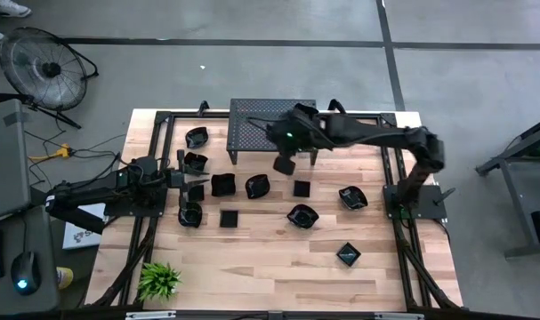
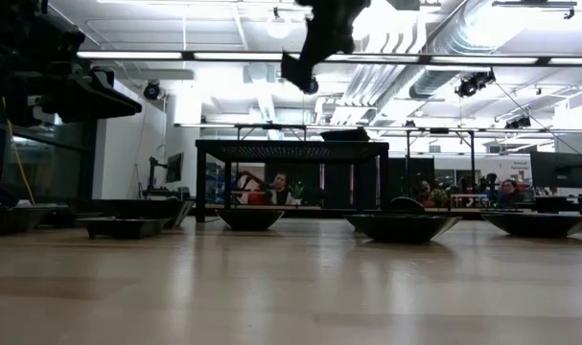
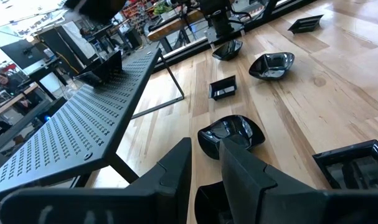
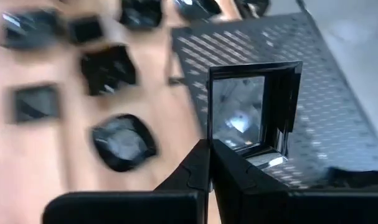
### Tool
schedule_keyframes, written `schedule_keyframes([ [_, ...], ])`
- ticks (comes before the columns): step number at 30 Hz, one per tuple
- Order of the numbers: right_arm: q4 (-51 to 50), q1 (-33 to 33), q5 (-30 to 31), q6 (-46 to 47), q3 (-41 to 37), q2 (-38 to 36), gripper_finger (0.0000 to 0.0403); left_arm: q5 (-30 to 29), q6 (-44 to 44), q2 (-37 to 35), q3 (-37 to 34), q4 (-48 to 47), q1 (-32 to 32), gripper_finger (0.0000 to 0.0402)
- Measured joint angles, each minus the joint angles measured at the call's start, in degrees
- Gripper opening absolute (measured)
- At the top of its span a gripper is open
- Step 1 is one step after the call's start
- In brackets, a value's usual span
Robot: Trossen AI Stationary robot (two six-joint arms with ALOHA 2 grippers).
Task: Pick & Place Mini shaped plates
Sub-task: Put the black square plate on the shelf
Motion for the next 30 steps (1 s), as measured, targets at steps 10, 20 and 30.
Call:
schedule_keyframes([
  [10,-5.4,-6.0,1.6,-11.2,9.4,10.9,0.0005,0.0,0.0,0.0,0.0,0.0,0.0,0.0080],
  [20,-3.2,-9.5,3.6,-15.5,8.8,14.1,0.0005,0.0,0.0,0.0,0.0,0.0,0.0,0.0080],
  [30,-0.7,-9.7,3.7,-16.6,8.8,15.8,0.0005,0.0,0.0,0.0,0.0,0.0,0.0,0.0080],
])
